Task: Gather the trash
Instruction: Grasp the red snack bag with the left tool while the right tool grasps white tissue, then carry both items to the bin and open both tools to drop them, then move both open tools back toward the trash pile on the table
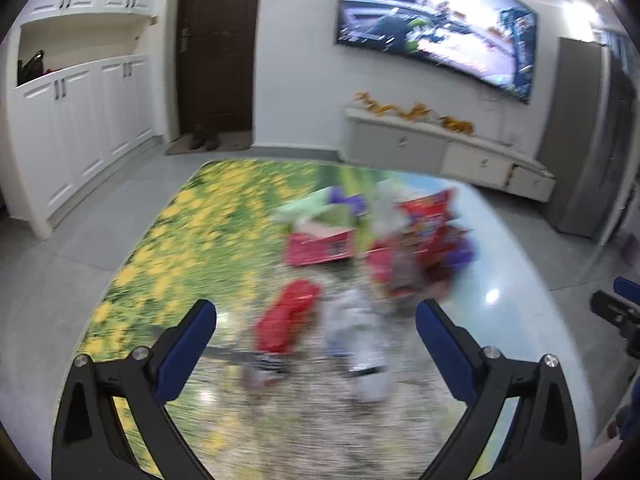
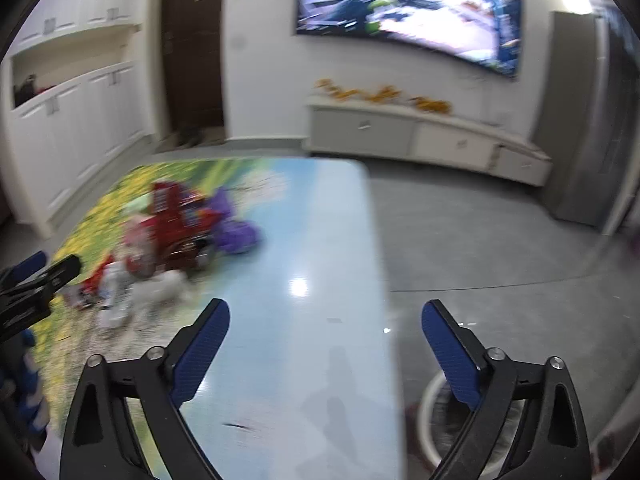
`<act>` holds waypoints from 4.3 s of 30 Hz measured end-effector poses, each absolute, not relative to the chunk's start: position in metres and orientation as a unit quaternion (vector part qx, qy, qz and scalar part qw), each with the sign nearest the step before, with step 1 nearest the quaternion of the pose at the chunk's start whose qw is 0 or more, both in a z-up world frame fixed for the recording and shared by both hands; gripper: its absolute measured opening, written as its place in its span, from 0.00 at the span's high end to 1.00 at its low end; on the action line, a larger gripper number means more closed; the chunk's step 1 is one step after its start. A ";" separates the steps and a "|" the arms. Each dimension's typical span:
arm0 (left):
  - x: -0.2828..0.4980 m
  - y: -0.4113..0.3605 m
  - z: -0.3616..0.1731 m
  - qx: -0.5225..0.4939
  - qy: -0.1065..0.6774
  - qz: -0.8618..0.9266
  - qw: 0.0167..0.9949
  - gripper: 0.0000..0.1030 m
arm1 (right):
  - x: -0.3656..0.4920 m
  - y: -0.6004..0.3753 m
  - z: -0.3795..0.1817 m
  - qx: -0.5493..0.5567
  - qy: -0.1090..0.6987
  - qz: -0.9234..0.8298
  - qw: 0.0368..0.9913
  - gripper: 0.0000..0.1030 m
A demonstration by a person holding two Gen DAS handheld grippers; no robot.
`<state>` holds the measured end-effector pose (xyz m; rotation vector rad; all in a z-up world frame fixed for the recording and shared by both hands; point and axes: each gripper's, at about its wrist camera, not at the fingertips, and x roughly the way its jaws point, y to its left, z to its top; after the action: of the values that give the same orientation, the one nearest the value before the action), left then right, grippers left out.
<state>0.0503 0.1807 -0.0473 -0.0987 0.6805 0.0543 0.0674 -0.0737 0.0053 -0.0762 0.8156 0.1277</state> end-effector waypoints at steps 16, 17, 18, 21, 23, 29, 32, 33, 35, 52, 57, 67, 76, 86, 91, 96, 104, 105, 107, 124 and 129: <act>0.091 0.204 -0.103 -0.033 0.427 0.019 0.904 0.51 | 0.142 0.033 -0.077 0.021 0.487 0.257 0.834 0.33; 0.092 0.204 -0.105 -0.034 0.430 0.017 0.902 0.55 | 0.145 0.035 -0.080 0.020 0.490 0.257 0.833 0.38; 0.093 0.204 -0.106 -0.037 0.433 0.014 0.900 0.62 | 0.147 0.037 -0.083 0.021 0.493 0.258 0.831 0.47; 0.093 0.203 -0.106 -0.035 0.433 0.012 0.900 0.72 | 0.144 0.037 -0.086 0.023 0.493 0.268 0.827 0.65; 0.090 0.201 -0.105 -0.031 0.431 0.015 0.902 0.74 | 0.143 0.033 -0.087 0.022 0.489 0.273 0.828 0.72; 0.072 0.200 -0.087 -0.038 0.412 0.028 0.910 0.78 | 0.120 0.007 -0.072 0.035 0.470 0.287 0.834 0.79; 0.058 0.197 -0.068 -0.043 0.393 0.029 0.918 0.79 | 0.106 -0.011 -0.063 0.046 0.462 0.292 0.836 0.80; 0.053 0.192 -0.059 -0.042 0.386 0.024 0.921 0.79 | 0.101 -0.019 -0.059 0.050 0.458 0.293 0.838 0.80; 0.047 0.179 -0.046 -0.035 0.374 0.008 0.927 0.79 | 0.092 -0.037 -0.051 0.057 0.448 0.287 0.845 0.80; 0.074 -0.165 -0.055 0.073 0.428 -0.320 0.842 0.76 | 0.025 -0.340 -0.093 0.129 0.468 -0.059 0.872 0.78; 0.076 -0.262 -0.090 0.124 0.464 -0.364 0.798 0.74 | 0.015 -0.394 -0.126 0.164 0.491 -0.092 0.851 0.73; 0.080 -0.323 -0.106 0.125 0.492 -0.395 0.766 0.47 | 0.003 -0.427 -0.151 0.188 0.497 -0.118 0.839 0.49; 0.069 -0.307 -0.085 0.145 0.438 -0.360 0.811 0.47 | -0.007 -0.425 -0.134 0.183 0.476 -0.129 0.850 0.49; 0.058 -0.251 -0.043 0.142 0.372 -0.297 0.868 0.33 | -0.008 -0.396 -0.089 0.155 0.443 -0.116 0.875 0.49; 0.048 -0.222 -0.023 0.131 0.344 -0.284 0.886 0.33 | -0.008 -0.375 -0.063 0.138 0.426 -0.106 0.888 0.49; 0.041 -0.188 -0.006 0.111 0.320 -0.268 0.902 0.33 | -0.004 -0.348 -0.038 0.116 0.414 -0.088 0.899 0.49; 0.039 -0.123 0.015 0.064 0.296 -0.234 0.924 0.33 | 0.011 -0.295 0.000 0.084 0.395 -0.050 0.914 0.49; 0.041 -0.115 0.017 0.057 0.294 -0.230 0.926 0.33 | 0.013 -0.288 0.004 0.080 0.394 -0.045 0.915 0.49; 0.041 -0.100 0.019 0.047 0.290 -0.221 0.930 0.33 | 0.019 -0.273 0.012 0.069 0.392 -0.035 0.917 0.49; 0.057 0.073 -0.039 -0.022 0.335 -0.080 0.939 0.33 | 0.068 -0.158 0.021 0.012 0.409 0.082 0.909 0.49; 0.068 0.122 -0.067 -0.037 0.366 -0.024 0.930 0.33 | 0.100 -0.120 0.005 0.004 0.425 0.129 0.896 0.46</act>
<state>0.0678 0.1219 -0.0665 -0.0768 0.7497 -0.0490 0.0999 -0.1205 0.0050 0.0074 0.8800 0.2669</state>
